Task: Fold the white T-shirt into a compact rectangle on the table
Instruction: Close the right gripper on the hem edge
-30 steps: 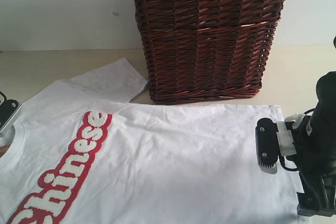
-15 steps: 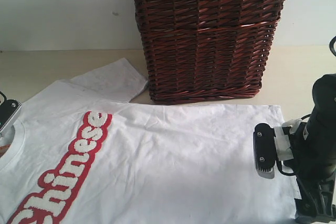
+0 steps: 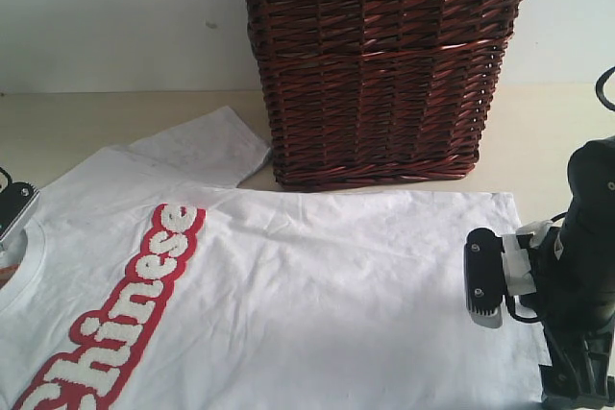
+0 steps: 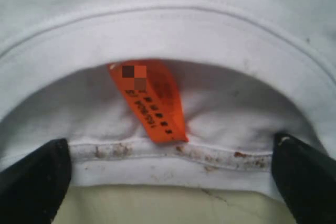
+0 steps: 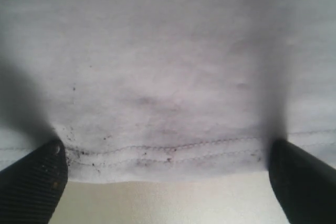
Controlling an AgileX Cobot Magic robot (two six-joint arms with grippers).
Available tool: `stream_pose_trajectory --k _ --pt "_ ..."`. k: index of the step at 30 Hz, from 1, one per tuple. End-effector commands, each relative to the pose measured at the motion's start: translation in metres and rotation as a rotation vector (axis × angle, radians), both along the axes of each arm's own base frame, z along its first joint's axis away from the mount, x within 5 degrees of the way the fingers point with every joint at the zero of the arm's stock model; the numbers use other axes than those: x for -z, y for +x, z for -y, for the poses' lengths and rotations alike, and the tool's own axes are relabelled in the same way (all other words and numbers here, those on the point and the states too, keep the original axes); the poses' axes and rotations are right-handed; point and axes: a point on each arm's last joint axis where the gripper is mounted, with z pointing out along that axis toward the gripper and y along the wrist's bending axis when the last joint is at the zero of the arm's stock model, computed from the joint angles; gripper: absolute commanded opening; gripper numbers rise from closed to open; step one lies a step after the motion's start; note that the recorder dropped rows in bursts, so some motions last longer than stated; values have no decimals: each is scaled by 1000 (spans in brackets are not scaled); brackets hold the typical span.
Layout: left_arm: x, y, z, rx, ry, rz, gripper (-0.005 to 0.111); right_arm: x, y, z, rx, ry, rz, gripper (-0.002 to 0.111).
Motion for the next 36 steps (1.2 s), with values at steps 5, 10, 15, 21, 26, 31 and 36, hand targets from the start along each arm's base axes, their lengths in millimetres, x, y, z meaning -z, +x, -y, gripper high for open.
stream_pose_trajectory --k 5,10,15,21,26,31,36 --pt "8 3 2 -13 -8 21 102 4 0 2 -9 -8 -4 105" --pt "8 3 2 -13 -8 21 102 4 0 2 -9 -8 -5 105" --pt "8 3 2 -13 -8 21 102 4 2 2 -10 -4 16 105" --pt "8 3 2 -13 -8 21 102 5 4 -2 41 30 45 105" --pt "8 3 2 -13 -8 21 102 12 4 -1 39 25 20 105" --pt "8 3 2 -13 -8 21 102 21 6 -1 33 22 8 84" --pt "8 3 2 -13 -8 21 102 22 8 -2 31 27 31 36"
